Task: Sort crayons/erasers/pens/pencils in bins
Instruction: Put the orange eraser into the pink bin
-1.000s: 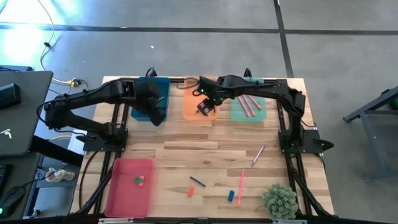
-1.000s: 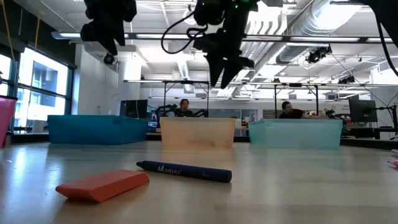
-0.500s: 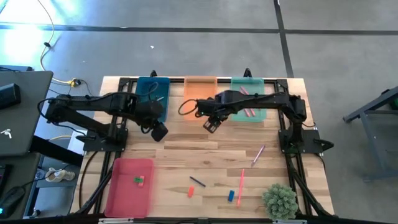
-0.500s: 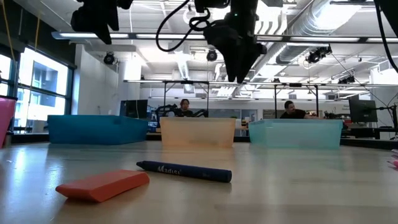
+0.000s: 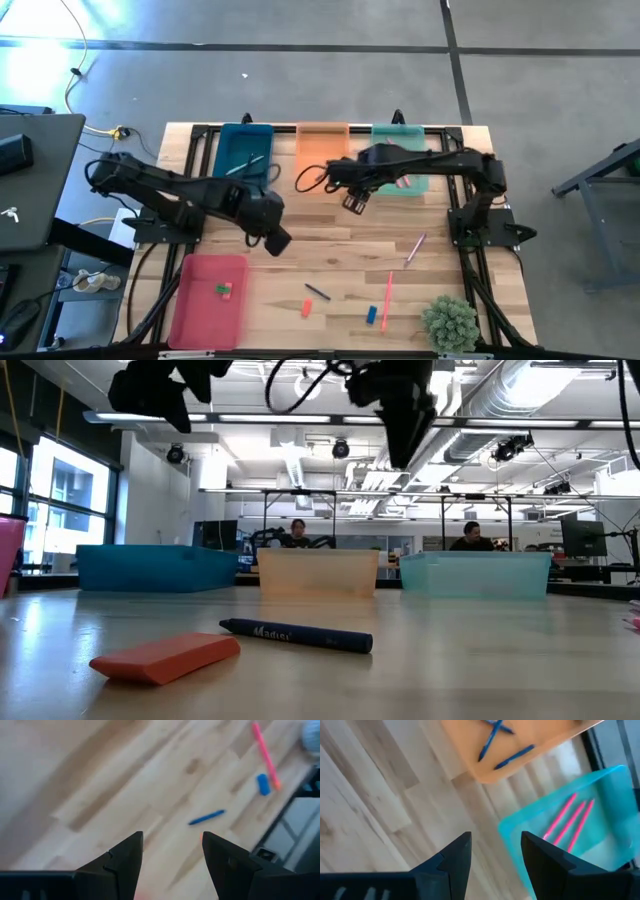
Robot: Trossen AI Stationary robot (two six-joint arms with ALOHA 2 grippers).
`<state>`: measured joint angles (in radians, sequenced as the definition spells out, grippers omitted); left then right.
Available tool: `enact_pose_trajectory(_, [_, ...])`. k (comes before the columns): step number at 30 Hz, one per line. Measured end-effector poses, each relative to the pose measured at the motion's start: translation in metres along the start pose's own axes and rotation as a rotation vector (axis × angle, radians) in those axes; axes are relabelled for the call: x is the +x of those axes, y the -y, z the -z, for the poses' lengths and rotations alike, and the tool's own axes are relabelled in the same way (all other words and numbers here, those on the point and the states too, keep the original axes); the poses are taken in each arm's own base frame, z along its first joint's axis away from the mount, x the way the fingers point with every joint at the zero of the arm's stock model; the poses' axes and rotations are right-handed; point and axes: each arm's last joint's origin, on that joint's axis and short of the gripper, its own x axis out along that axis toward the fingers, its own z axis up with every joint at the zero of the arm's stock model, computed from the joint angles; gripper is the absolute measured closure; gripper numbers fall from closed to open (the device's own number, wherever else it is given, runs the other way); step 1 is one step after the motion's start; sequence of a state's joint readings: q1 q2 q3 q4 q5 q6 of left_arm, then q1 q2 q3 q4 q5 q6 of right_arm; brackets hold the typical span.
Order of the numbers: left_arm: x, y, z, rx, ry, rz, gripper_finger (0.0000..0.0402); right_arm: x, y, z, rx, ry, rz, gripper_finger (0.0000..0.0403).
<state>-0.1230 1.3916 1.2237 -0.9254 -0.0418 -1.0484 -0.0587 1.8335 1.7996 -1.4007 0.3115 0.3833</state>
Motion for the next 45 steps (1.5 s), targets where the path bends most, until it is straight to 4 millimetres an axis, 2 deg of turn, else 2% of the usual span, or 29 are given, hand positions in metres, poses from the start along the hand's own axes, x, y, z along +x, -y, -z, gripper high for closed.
enact_pose_trajectory(5, [0.006, 0.023, 0.004, -0.030, 0.029, 0.118, 0.0208, -0.029, 0.025, 0.011, 0.002, 0.067, -0.020, 0.0238])
enact_pose_trajectory(9, [0.001, 0.039, 0.002, -0.079, 0.065, 0.222, 0.0209, -0.045, 0.043, 0.031, 0.010, 0.124, -0.042, 0.0238])
enact_pose_trajectory(19, [-0.021, 0.066, -0.009, -0.129, 0.179, 0.337, 0.0209, -0.046, 0.069, 0.098, 0.114, 0.256, -0.117, 0.0238])
enact_pose_trajectory(26, [-0.021, 0.083, -0.017, -0.138, 0.185, 0.352, 0.0209, -0.038, 0.075, 0.126, 0.131, 0.234, -0.124, 0.0238])
enact_pose_trajectory(31, [-0.011, 0.099, -0.014, -0.141, 0.157, 0.352, 0.0209, -0.026, 0.075, 0.135, 0.122, 0.206, -0.115, 0.0238])
enact_pose_trajectory(40, [0.021, 0.126, 0.008, -0.157, 0.055, 0.307, 0.0209, -0.018, 0.073, 0.136, 0.099, 0.190, -0.107, 0.0238])
enact_pose_trajectory(45, [0.022, 0.139, 0.016, -0.165, 0.038, 0.323, 0.0209, -0.018, 0.073, 0.136, 0.098, 0.191, -0.107, 0.0238])
